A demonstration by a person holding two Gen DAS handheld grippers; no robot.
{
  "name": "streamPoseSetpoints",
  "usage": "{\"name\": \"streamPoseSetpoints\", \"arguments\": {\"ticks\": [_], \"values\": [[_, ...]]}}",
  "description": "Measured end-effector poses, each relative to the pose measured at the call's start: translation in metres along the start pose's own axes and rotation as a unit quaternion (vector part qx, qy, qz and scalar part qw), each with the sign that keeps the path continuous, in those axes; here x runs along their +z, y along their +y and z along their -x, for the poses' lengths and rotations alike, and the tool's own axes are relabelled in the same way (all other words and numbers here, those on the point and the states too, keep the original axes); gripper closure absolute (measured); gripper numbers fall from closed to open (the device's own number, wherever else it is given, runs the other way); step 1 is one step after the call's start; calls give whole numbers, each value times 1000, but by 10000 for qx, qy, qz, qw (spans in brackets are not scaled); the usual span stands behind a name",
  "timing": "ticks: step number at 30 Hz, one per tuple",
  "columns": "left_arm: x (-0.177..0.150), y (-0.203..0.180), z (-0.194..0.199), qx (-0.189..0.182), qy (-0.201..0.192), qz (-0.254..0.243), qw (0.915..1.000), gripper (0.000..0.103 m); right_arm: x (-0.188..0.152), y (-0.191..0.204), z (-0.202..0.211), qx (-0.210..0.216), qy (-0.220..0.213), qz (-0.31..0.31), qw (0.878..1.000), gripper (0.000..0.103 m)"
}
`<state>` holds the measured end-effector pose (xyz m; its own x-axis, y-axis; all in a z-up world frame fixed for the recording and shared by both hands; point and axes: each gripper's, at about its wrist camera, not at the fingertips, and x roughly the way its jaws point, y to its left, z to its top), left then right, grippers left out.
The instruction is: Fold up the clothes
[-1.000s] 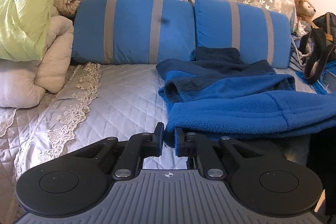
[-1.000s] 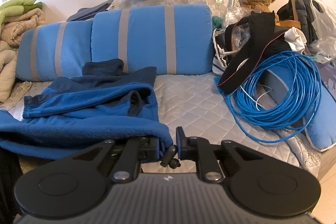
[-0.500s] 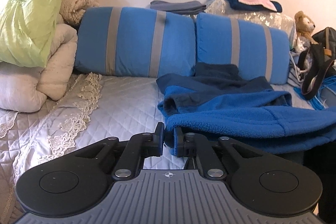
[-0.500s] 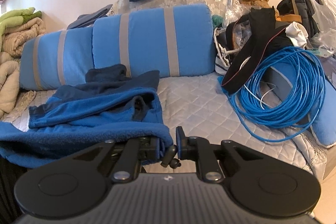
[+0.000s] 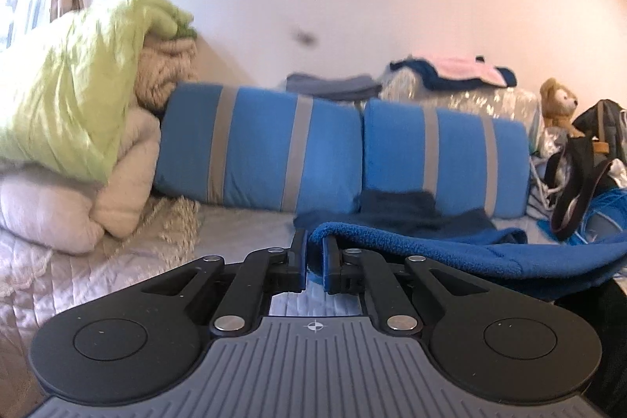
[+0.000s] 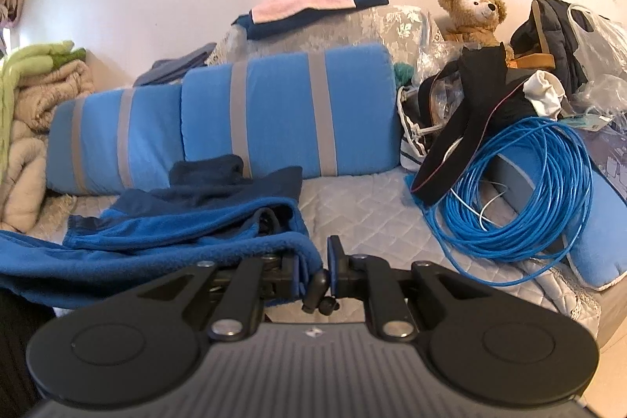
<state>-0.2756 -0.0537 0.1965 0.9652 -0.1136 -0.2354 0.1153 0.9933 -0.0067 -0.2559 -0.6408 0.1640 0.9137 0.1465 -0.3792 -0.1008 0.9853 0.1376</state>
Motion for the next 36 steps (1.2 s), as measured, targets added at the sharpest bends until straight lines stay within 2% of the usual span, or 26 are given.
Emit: {"name": "streamPoseSetpoints", "arguments": {"ticks": [4, 8, 19, 36], "values": [[16, -7, 14, -59, -184, -157, 9997, 95, 13, -2, 21, -14, -158, 33, 9999, 90], [20, -9, 6, -194, -104, -180, 9996, 95, 21, -5, 24, -21, -197, 34, 9998, 90], [17, -10, -23, -313, 81, -179, 9993, 95, 26, -6, -8, -27, 34, 5, 10000, 90], [32, -10, -43, -505, 284, -25, 9983, 95, 38, -5, -23, 22, 168, -33, 9999, 90]]}}
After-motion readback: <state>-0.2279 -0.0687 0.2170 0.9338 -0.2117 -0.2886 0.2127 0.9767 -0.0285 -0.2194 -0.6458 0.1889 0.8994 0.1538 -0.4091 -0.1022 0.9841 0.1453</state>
